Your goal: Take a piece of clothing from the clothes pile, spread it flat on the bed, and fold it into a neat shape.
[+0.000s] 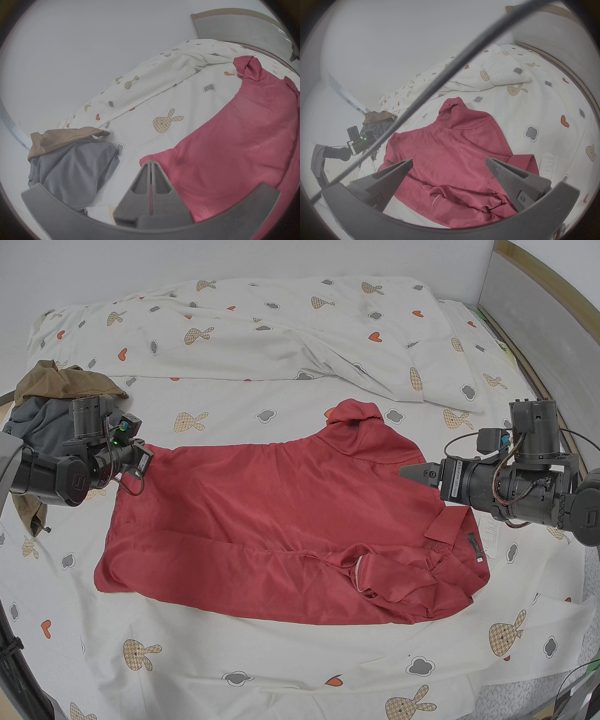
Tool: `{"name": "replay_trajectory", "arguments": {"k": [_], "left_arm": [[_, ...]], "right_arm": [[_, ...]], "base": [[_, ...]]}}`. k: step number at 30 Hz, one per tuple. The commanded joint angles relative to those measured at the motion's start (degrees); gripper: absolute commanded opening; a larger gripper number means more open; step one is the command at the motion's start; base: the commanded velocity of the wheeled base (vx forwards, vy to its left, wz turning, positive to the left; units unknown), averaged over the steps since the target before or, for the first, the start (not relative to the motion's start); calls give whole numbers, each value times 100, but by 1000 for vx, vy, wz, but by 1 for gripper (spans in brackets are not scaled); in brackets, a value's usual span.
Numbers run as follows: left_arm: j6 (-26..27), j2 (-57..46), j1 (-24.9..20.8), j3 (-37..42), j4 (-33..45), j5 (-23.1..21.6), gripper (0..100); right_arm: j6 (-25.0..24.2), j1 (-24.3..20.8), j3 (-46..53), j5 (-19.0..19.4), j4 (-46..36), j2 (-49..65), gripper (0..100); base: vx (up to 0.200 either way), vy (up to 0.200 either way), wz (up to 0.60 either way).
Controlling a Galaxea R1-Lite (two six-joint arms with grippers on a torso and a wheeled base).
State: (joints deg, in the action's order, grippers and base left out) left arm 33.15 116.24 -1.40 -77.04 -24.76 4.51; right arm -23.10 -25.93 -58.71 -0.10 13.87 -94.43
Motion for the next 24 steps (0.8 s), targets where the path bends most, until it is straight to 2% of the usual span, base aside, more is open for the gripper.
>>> {"name": "replay_trajectory", "arguments": {"k": [1,13,14,20,24], "left_arm": [[-28,-172,-9,58,-11,50,0],[-344,-66,0,-144,323,138,0],[-344,-66,0,-144,323,138,100],[-353,382,26,-584,393,129,100],[-326,874,96,-1216,569,120,100]], "right_arm": [[-1,-35,0,1,1,-5,100],[-1,-17,0,-8,1,-23,100],[-1,-17,0,1,1,-23,100],[7,-17,0,1,1,-23,100],[-1,-26,0,1,1,-23,100]], "base": [[0,0,0],[0,0,0],[0,0,0],[0,0,0],[0,0,0]]}}
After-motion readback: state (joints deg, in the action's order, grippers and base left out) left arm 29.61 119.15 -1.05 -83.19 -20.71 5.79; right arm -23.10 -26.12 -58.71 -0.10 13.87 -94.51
